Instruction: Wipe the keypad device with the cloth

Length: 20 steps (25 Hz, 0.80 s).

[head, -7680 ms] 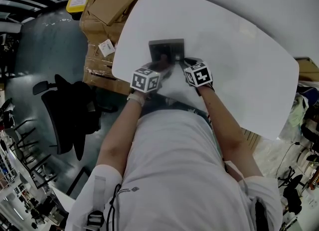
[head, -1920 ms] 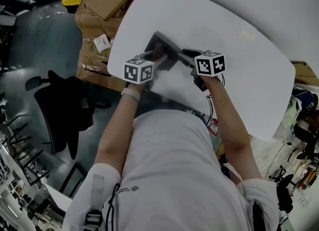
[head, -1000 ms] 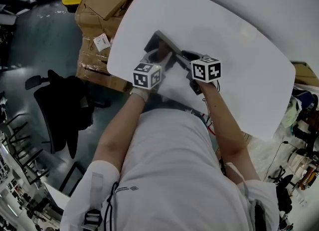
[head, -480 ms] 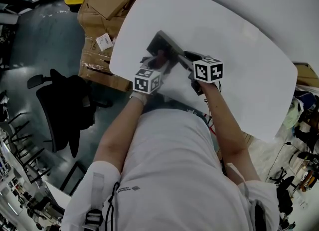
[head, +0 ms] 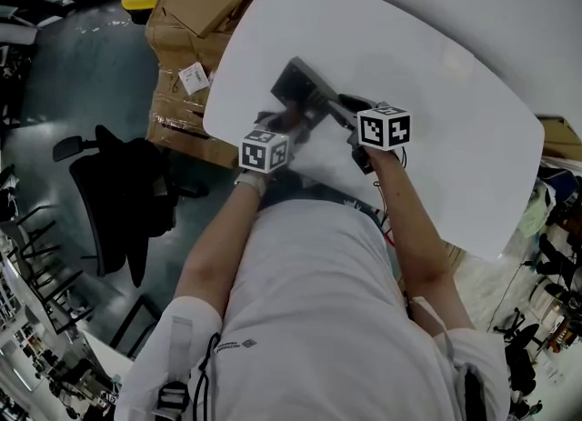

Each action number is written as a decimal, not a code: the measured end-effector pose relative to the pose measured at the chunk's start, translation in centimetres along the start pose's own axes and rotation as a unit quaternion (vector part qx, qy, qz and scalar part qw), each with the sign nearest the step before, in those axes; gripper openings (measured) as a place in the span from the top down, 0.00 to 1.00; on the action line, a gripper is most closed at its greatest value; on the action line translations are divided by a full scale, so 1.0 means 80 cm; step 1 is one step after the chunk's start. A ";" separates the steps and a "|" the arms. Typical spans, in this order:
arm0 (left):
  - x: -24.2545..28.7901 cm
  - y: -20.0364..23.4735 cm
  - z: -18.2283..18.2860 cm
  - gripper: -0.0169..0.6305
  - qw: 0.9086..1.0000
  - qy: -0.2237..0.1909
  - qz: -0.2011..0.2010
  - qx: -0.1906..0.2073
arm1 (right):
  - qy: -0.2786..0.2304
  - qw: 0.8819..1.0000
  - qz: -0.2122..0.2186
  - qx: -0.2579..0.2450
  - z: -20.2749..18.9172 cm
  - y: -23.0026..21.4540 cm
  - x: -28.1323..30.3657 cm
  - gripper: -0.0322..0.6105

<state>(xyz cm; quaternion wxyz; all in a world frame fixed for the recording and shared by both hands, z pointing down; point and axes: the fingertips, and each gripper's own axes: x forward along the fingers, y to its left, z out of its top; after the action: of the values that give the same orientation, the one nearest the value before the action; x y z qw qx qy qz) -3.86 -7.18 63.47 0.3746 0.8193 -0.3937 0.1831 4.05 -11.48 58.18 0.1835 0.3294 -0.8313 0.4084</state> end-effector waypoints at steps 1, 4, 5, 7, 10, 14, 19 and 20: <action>-0.002 -0.005 0.011 0.74 1.000 -0.011 -0.006 0.002 | 0.000 1.000 0.004 0.004 0.000 0.000 -0.001 0.72; -0.009 -0.019 0.048 0.74 0.999 -0.045 -0.020 0.010 | -0.019 1.000 0.009 0.016 0.009 -0.003 -0.010 0.72; -0.011 -0.023 0.061 0.74 0.998 -0.056 -0.024 0.010 | -0.029 0.999 0.010 0.022 0.015 -0.004 -0.014 0.72; -0.012 -0.031 0.084 0.74 0.997 -0.072 -0.034 0.003 | -0.044 0.998 0.011 0.032 0.024 -0.009 -0.020 0.72; -0.009 -0.049 0.111 0.74 0.995 -0.082 -0.058 -0.004 | -0.048 0.998 0.008 0.033 0.029 -0.017 -0.026 0.72; 0.003 -0.068 0.127 0.72 0.995 -0.073 -0.068 0.025 | -0.038 0.999 -0.004 0.021 0.026 -0.024 -0.028 0.79; 0.015 -0.071 0.132 0.72 0.996 -0.067 -0.049 0.040 | -0.027 1.000 0.000 0.009 0.020 -0.021 -0.021 0.79; 0.015 -0.074 0.134 0.72 0.995 -0.073 -0.053 0.041 | -0.025 1.000 0.001 0.006 0.019 -0.019 -0.020 0.79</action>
<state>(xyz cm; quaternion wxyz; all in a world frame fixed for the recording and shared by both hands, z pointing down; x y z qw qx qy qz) 1.57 -13.46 54.41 0.3205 0.8647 -0.3679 0.1189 6.22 -12.75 57.20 0.1596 0.3399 -0.8334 0.4054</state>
